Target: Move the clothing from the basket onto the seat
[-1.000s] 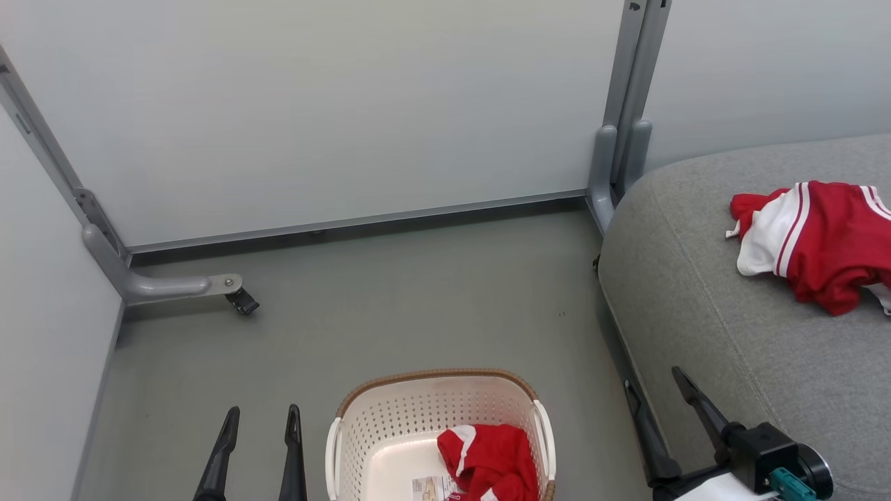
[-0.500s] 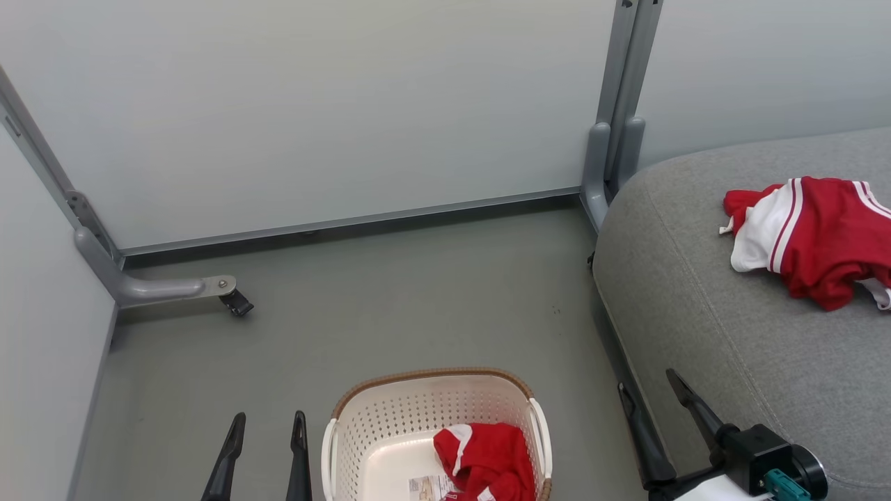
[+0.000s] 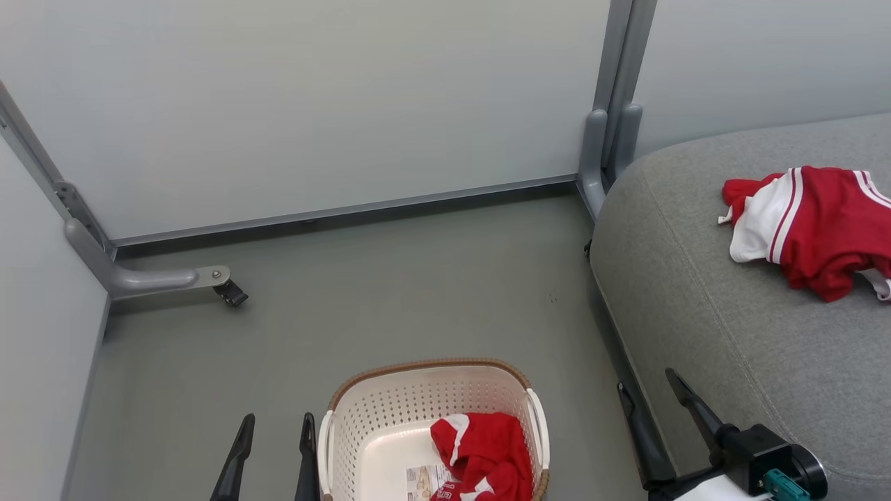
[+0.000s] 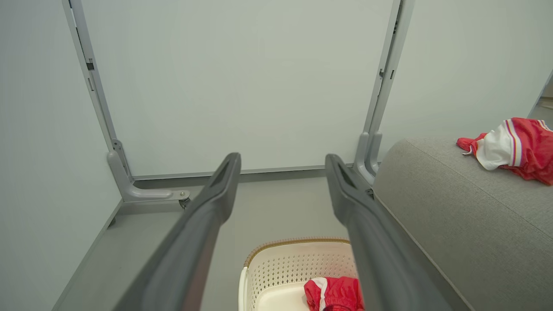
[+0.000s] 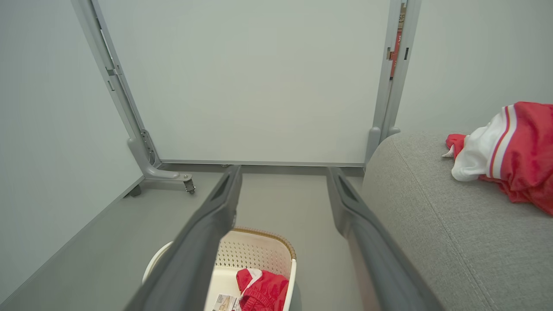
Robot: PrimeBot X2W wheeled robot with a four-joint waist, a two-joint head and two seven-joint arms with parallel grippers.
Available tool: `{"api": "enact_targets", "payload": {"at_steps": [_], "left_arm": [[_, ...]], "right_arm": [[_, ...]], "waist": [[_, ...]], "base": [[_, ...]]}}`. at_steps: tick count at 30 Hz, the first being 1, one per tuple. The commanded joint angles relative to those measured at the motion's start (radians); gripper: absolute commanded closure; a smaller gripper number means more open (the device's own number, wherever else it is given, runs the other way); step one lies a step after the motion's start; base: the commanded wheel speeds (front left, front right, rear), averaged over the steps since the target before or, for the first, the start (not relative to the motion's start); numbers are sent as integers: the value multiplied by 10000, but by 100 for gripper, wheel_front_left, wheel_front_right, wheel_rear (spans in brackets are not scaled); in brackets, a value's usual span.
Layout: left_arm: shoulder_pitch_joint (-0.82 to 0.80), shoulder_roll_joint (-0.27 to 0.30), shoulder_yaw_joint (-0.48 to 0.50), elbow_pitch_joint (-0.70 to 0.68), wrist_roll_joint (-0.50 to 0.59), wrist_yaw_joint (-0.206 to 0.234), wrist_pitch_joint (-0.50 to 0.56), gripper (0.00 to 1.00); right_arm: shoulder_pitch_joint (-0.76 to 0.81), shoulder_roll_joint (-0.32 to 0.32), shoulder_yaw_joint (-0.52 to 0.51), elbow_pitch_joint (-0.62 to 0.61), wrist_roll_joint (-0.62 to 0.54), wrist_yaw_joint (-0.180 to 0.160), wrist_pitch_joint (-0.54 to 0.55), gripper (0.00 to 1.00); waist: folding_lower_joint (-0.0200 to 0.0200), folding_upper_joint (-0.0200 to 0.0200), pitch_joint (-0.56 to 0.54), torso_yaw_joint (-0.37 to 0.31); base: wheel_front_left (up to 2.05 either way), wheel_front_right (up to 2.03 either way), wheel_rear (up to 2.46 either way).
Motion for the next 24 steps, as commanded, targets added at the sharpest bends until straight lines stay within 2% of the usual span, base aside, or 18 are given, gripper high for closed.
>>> {"api": "enact_targets", "payload": {"at_steps": [1,7,12,20,24], "left_arm": [[42,2,-19,40,131,-30,-5,0],[-307,2,-121,59,165,-113,-5,0],[-1114,2,-265,81,180,-264,-5,0],[-3580,64,-811,962,528,-1109,-5,0],[-5139,373,-1308,1764,569,-1267,-5,0]], "right_arm": [[3,-24,-15,-14,23,-10,-2,0],[-270,-23,-95,-79,-19,-10,-2,0],[-917,-52,-279,-367,-117,-10,-2,0],[-2442,-337,-845,-945,-298,-10,-2,0],[-3142,-468,-1076,-1313,-370,-10,-2,0]], "waist": [[1,0,152,2],[1,0,987,39],[1,0,2629,105],[1,0,5407,164],[1,0,6699,121]], "base": [[0,0,0],[0,0,0],[0,0,0],[0,0,0],[0,0,0]]}}
